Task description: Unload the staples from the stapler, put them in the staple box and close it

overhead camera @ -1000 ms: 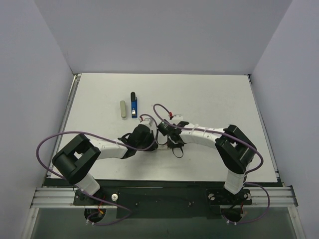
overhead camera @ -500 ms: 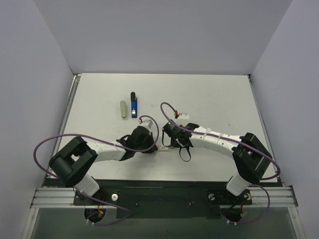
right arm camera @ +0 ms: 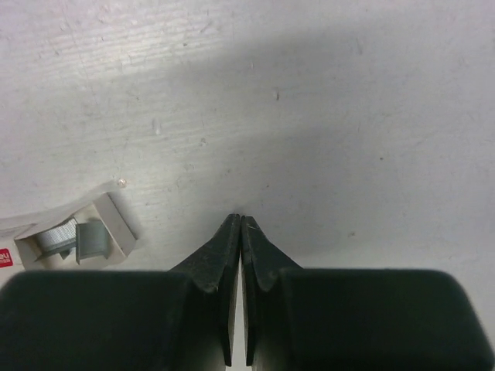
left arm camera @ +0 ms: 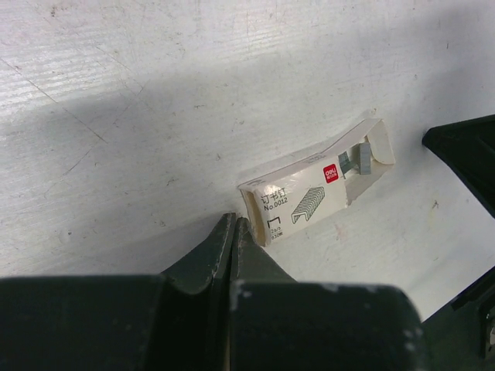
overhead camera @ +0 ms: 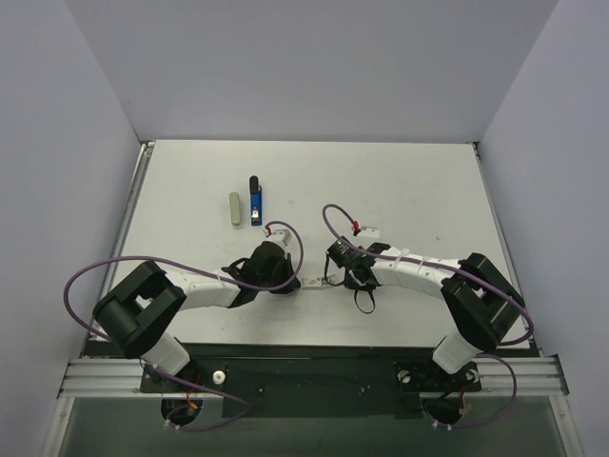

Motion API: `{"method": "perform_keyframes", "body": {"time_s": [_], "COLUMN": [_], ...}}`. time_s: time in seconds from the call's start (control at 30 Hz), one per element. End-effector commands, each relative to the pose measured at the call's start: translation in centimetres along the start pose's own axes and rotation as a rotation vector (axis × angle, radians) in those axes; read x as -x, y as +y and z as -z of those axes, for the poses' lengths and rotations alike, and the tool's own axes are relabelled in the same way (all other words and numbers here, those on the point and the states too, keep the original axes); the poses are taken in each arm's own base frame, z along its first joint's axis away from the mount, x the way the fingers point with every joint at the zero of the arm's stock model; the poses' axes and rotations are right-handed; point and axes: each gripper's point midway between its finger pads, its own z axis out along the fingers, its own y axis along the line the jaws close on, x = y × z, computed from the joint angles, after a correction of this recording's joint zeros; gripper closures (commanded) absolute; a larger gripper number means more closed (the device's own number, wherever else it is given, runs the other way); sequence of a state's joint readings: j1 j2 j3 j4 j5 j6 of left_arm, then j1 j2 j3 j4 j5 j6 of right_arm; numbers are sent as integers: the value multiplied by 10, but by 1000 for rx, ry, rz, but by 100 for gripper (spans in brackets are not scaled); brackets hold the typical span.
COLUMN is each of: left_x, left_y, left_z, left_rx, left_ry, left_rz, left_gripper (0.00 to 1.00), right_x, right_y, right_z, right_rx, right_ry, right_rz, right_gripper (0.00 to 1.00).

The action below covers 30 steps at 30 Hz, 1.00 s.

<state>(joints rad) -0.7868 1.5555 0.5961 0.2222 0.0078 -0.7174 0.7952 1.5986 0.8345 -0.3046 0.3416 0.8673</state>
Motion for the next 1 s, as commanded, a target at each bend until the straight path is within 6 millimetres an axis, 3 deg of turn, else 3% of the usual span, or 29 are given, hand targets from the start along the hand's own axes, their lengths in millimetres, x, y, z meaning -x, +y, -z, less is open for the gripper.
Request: {"method": "perform_keyframes", "body": {"time_s": [0.0,0.27,0.67,0.97], "left_x": [7,6,5,4], "left_y": [-3,-2,-5,-6], "left_z": [-2,-6,-9,-8], "left_rx": [2,4,-6,-8], "left_ry": [-29,-19,-12,-11], "left_rz": [-22,-21,-19,-18], "left_gripper": [100,100,100,100], "right_x": [12,7,-7,-13], "right_y": [2,33,64,64], "right_z": [-2,-6,0,4], "right_rx": [35,179,271,247], "right_ry": [-32,-3,40,66], "right_rz": [-26,16,78,70], "right_gripper": [100,100,100,100]}}
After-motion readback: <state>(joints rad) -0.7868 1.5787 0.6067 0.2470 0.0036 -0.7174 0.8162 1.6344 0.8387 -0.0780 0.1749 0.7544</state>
